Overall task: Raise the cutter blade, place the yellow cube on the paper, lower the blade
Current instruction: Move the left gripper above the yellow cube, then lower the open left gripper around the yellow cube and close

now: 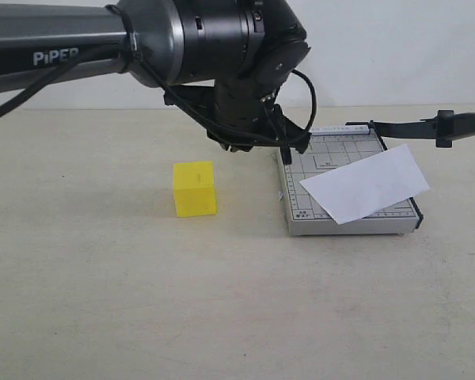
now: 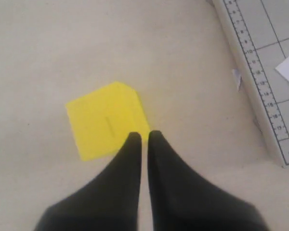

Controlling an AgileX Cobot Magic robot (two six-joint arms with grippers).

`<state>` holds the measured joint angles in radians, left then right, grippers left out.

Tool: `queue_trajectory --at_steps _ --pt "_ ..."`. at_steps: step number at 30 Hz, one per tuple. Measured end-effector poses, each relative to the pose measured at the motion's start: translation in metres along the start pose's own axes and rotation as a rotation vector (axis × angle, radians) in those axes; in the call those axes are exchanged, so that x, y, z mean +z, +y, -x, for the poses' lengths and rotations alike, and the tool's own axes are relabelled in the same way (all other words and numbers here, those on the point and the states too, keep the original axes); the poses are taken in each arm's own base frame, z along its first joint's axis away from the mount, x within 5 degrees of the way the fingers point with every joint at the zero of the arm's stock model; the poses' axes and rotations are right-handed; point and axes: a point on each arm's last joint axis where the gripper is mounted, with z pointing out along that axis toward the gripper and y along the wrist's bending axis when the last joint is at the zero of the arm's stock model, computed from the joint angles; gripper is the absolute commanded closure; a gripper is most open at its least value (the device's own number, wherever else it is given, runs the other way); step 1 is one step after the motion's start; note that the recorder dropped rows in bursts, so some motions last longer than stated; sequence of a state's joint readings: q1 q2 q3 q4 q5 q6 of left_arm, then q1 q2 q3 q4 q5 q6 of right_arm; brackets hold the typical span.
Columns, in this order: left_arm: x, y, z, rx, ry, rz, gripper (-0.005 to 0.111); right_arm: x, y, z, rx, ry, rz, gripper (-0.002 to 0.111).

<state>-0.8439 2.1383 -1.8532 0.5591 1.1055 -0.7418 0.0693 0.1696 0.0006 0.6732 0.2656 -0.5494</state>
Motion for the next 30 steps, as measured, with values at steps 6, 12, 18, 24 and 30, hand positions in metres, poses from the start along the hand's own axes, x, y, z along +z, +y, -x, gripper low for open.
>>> queue_trajectory --at_steps 6,12,18,24,30 --pt "-0.025 0.017 0.011 -0.079 -0.083 0.041 0.102 0.0 0.0 0.0 0.0 0.0 0.0 0.108" --pt "-0.039 0.041 0.012 -0.136 -0.103 0.098 0.102 0.0 0.0 0.0 0.0 0.0 0.0 0.108" --pt "-0.035 0.062 -0.016 -0.187 -0.107 0.109 0.102 0.0 0.0 0.0 0.0 0.0 0.0 0.108" --pt "-0.02 0.063 -0.054 -0.225 -0.121 -0.042 0.102 0.0 0.0 0.0 0.0 0.0 0.0 0.108" --pt "-0.013 0.058 -0.063 -0.304 -0.119 -0.104 0.102 0.0 0.0 0.0 0.0 0.0 0.0 0.108"
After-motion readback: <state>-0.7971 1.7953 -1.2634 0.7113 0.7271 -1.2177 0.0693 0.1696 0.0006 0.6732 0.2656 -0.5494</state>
